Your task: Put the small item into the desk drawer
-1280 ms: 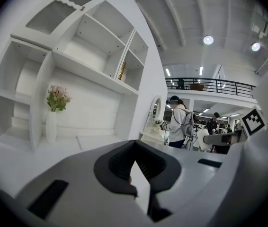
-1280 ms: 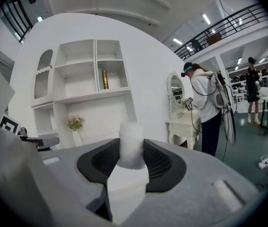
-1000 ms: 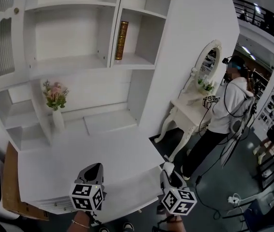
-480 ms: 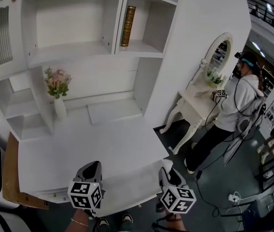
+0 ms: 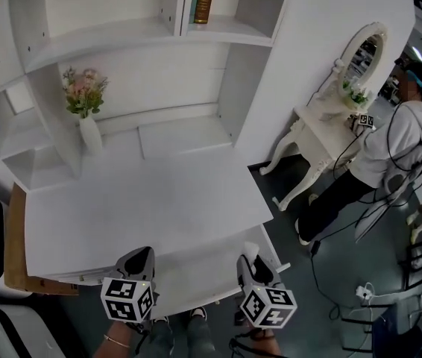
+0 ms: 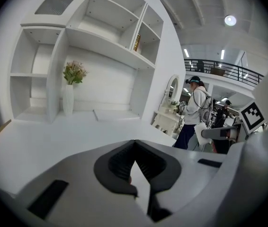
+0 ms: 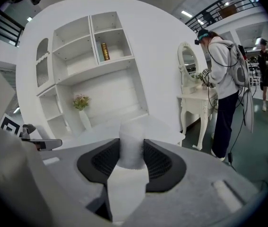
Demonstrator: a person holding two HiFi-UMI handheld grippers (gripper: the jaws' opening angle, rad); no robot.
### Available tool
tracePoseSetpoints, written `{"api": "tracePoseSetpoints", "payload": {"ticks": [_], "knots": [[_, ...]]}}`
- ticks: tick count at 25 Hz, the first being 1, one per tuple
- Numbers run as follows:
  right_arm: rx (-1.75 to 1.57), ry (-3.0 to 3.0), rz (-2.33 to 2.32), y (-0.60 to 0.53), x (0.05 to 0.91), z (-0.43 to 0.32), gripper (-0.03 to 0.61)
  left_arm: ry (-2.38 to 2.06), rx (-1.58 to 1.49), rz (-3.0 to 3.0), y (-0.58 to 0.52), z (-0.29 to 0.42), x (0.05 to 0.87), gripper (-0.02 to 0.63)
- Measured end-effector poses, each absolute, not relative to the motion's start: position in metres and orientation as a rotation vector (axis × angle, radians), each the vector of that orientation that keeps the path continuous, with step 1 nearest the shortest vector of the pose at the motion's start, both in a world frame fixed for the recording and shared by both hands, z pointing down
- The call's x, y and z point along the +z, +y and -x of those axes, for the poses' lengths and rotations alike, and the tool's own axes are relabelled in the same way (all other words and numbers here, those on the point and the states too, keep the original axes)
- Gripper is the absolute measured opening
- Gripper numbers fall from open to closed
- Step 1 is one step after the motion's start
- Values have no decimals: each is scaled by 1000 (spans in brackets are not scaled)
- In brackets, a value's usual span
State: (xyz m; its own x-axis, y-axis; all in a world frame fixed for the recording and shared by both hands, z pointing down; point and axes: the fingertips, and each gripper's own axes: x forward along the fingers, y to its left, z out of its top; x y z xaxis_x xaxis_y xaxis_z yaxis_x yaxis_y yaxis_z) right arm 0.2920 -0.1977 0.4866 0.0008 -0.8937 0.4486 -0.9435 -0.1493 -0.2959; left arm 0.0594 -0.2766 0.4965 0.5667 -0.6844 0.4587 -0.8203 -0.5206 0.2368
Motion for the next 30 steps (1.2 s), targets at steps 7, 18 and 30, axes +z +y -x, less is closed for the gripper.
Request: {"api": "tracePoseSetpoints", "payload": {"ticks": [7, 18, 30], "knots": [[977, -1973, -2045, -194, 546, -275, 160, -1166, 514, -2326, -266, -63, 546, -6], [1041, -1954, -1961, -194, 582, -260, 160, -1198, 528, -2263, -257, -49, 576, -6], [1075, -1836, -1873, -221, 634, -280, 160, -1221, 518, -2240, -258, -39, 586, -6]]}}
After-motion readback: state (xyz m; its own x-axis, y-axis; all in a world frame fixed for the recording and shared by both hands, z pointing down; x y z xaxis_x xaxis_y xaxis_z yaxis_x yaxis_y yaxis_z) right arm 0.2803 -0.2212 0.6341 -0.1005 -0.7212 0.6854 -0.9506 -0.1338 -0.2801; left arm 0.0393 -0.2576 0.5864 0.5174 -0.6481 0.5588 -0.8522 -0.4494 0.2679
